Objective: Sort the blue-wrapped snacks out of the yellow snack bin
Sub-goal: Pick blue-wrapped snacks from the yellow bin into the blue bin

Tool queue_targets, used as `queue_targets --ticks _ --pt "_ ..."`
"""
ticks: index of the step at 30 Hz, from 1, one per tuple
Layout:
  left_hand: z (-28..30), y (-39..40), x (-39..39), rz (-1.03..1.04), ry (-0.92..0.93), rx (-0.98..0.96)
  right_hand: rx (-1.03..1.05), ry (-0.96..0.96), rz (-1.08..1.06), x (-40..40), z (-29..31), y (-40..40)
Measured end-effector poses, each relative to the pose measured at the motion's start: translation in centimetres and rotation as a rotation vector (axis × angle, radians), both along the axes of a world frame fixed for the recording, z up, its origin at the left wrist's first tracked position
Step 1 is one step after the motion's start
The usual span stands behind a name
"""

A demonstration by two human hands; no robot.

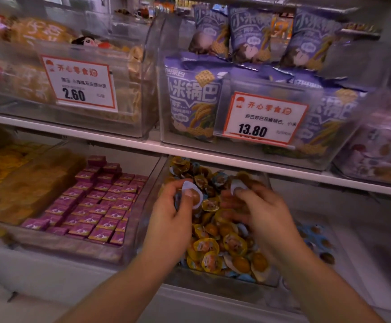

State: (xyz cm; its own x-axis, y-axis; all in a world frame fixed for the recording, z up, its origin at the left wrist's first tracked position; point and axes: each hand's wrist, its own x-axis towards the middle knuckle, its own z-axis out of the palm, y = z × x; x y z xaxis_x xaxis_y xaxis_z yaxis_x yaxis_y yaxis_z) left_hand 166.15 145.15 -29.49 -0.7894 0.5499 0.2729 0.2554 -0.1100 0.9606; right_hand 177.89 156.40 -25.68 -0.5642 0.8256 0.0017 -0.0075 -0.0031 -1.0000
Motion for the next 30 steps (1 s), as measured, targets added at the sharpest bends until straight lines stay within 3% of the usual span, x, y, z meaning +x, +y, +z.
queue_targets --ticks 2,4,7,9,14,18,21,23,26,28,30 --pt "0.2 0.7 1.7 -0.013 0.162 0.017 -0.445 0.155 0.132 0.4 -0.3 -2.3" --pt "0.3 1.2 3.6 -0.043 0.35 -0.024 -0.699 0.255 0.286 0.9 -0.2 -3.9" --pt "0.3 2.1 5.7 -0.035 0.662 -0.148 -0.802 0.351 0.29 2.1 0.2 -3.3" --pt "0.2 2.4 6.4 -0.099 0.75 -0.216 -0.788 0.351 0.195 3.0 0.3 -2.3" --pt "-0.5 2.5 6.1 -0.37 0.779 -0.213 -0.502 0.345 0.087 5.1 -0.1 0.5" --pt "-0.8 2.6 4.1 -0.354 0.684 -0.201 -0.289 0.324 -0.06 8.0 0.3 4.5" --pt "-1.4 2.8 2.5 -0.286 0.767 -0.295 0.041 -0.069 -0.143 10.2 -1.1 8.0" --pt "-1.7 3.0 1.9 -0.299 0.85 -0.416 0.122 -0.367 -0.11 11.1 -2.8 9.7" --pt "-2.4 3.2 1.3 -0.381 0.993 -0.592 0.261 -0.646 -0.051 11.4 -4.6 10.7" --pt "-2.6 3.0 0.7 -0.397 1.042 -0.673 0.423 -0.675 -0.127 10.9 -4.8 10.6" --pt "-2.3 2.6 0.1 -0.363 1.053 -0.716 0.543 -0.52 -0.223 9.9 -4.2 9.6"
